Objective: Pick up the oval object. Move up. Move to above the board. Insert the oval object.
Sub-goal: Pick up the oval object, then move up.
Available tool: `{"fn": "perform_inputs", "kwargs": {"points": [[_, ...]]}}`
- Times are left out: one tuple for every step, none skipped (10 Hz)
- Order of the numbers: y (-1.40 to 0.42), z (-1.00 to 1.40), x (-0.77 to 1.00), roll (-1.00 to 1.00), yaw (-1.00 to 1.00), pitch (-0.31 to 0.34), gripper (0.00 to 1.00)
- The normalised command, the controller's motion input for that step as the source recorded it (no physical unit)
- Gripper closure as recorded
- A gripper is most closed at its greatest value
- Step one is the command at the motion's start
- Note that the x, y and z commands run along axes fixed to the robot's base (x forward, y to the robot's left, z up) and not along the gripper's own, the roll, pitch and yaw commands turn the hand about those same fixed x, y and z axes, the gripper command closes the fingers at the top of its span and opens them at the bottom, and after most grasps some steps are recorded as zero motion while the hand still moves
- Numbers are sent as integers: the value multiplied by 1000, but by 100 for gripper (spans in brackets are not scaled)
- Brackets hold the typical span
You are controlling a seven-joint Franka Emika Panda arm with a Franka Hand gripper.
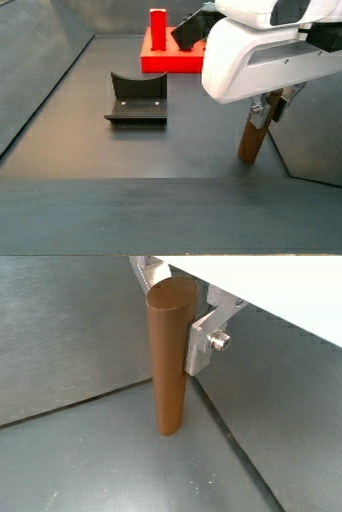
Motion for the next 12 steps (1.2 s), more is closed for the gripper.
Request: {"fn": "perform_inputs", "kwargs": {"points": [[0, 0, 0, 0, 0, 0, 100], [0, 0, 0, 0, 0, 0, 100], [0, 0, 0, 0, 0, 0, 100], [0, 0, 0, 0, 0, 0, 100], [0, 0, 0, 0, 0, 0, 100], [0, 833, 0, 0, 0, 0, 100], [-64, 813, 7, -14, 9, 21, 100], [-54, 726, -19, -3, 9, 57, 100], [-28, 617, -25, 27, 11, 76, 100], [-14, 463, -23, 62, 15, 94, 100], [-10, 347, -18, 79, 19, 105, 100], [-7, 233, -16, 83, 21, 111, 100]]}}
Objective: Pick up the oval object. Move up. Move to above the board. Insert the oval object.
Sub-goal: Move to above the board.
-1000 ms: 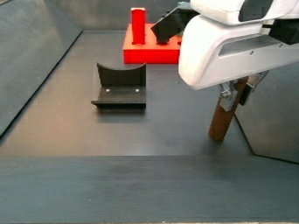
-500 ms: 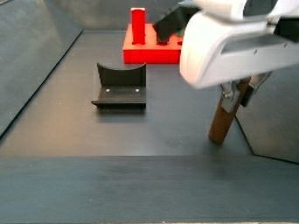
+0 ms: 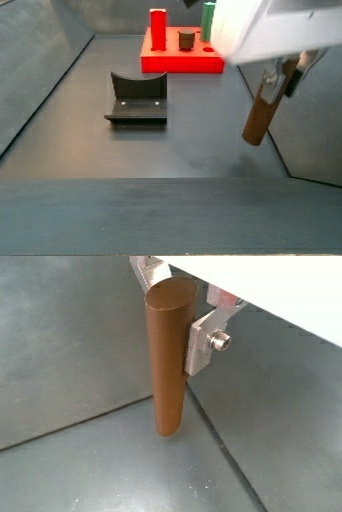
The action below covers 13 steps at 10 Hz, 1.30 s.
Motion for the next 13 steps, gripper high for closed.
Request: {"fn": "perform_inputs", "kwargs": {"points": [[-128, 1000, -34, 36, 321, -146, 100], [-130, 1000, -37, 30, 289, -138, 100], [-125, 1000, -45, 47, 214, -101, 100], [-116, 1000, -50, 78, 132, -42, 100], [-110, 1000, -50, 95, 95, -2, 100], [-108, 1000, -50, 97, 78, 19, 100], [-100, 1000, -49, 94, 55, 41, 100], [-92, 1000, -47, 92, 44, 58, 100], [-80, 1000, -38, 84, 36, 73, 100], [-74, 1000, -35, 79, 34, 83, 100], [-60, 1000, -28, 75, 32, 92, 100], [-56, 999, -23, 71, 31, 92, 100], [-33, 802, -16, 72, 31, 91, 100]]}}
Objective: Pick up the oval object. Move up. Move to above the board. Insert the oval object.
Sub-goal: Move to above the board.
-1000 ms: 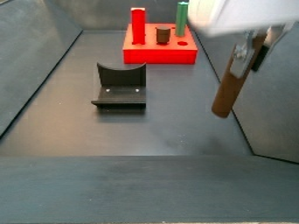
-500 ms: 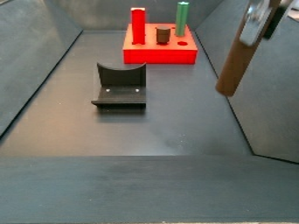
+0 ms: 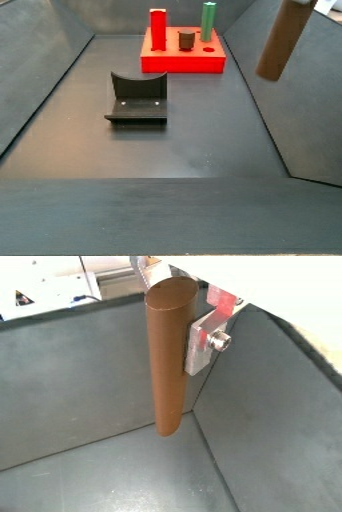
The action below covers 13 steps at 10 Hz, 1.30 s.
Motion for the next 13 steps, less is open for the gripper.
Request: {"fn": "perform_inputs", "kwargs": {"points": [[-27, 657, -12, 72, 29, 92, 100], [-17, 459, -9, 78, 30, 93, 100], [-16, 360, -8, 81, 31, 92, 100], [-1000, 61, 271, 109, -1000, 228, 100], [-1000, 41, 274, 107, -1000, 220, 100], [-1000, 44, 276, 105, -1000, 232, 100], [-1000, 45, 277, 82, -1000, 234, 100], [-1000, 45, 283, 53, -988, 269, 100], [-1000, 47, 291, 12, -637, 236, 100], [-1000, 49, 299, -25, -382, 219, 100], [-1000, 50, 305, -42, -266, 206, 100], [-1000, 51, 313, -39, -107, 175, 100], [-1000, 54, 316, -8, -38, 141, 100]]}}
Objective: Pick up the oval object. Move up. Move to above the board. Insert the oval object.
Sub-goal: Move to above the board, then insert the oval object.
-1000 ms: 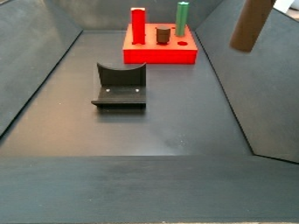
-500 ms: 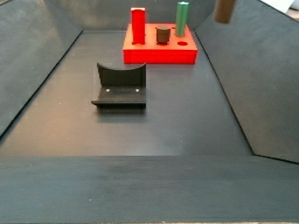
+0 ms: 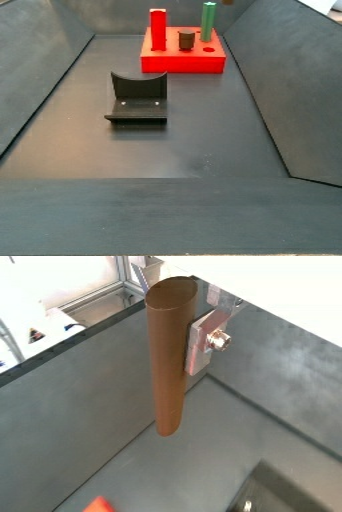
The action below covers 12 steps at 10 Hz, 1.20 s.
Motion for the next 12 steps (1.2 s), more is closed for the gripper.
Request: {"fn": "perform_inputs", "kwargs": {"points": [[-1000, 56, 322, -7, -10, 129, 100], [-1000, 58, 329, -35, -10, 126, 100], [-1000, 63, 341, -1, 0, 124, 100], [-1000, 65, 345, 4, 6, 120, 100], [-1000, 68, 367, -6, 8, 131, 100], [-1000, 75, 389, 11, 10, 131, 100], [-986, 80, 397, 24, 7, 137, 100], [-656, 62, 305, 26, 10, 147, 100], [-383, 47, 213, 30, 9, 136, 100], [-232, 35, 136, 36, 10, 103, 100], [0, 0, 0, 0, 0, -6, 100], [0, 0, 0, 0, 0, -29, 100]]}}
